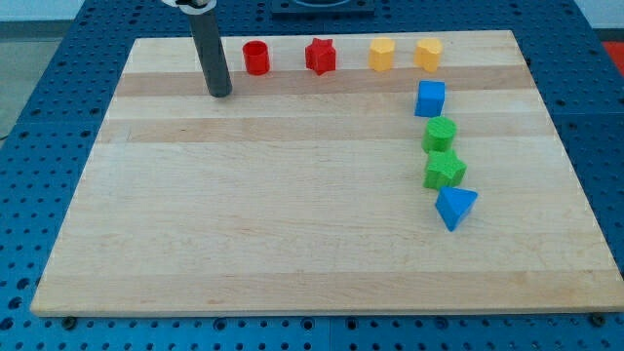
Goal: Point your arm horizontally left to the green star
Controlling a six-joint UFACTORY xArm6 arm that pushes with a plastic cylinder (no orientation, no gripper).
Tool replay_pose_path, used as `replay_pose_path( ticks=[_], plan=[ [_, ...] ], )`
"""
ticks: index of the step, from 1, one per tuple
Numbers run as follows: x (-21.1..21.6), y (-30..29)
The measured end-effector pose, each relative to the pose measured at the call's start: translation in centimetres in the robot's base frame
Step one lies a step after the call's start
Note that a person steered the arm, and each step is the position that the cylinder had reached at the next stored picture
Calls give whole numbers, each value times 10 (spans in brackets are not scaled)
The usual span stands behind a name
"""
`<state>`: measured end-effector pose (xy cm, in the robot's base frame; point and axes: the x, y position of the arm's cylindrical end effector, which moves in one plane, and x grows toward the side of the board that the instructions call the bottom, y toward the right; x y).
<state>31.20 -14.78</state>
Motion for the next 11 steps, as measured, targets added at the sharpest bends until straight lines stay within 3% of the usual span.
replay_pose_path(
  ticks=[5,7,9,11],
  plan=[
    [12,21],
    [95,78],
    [111,84],
    [210,133]
  ],
)
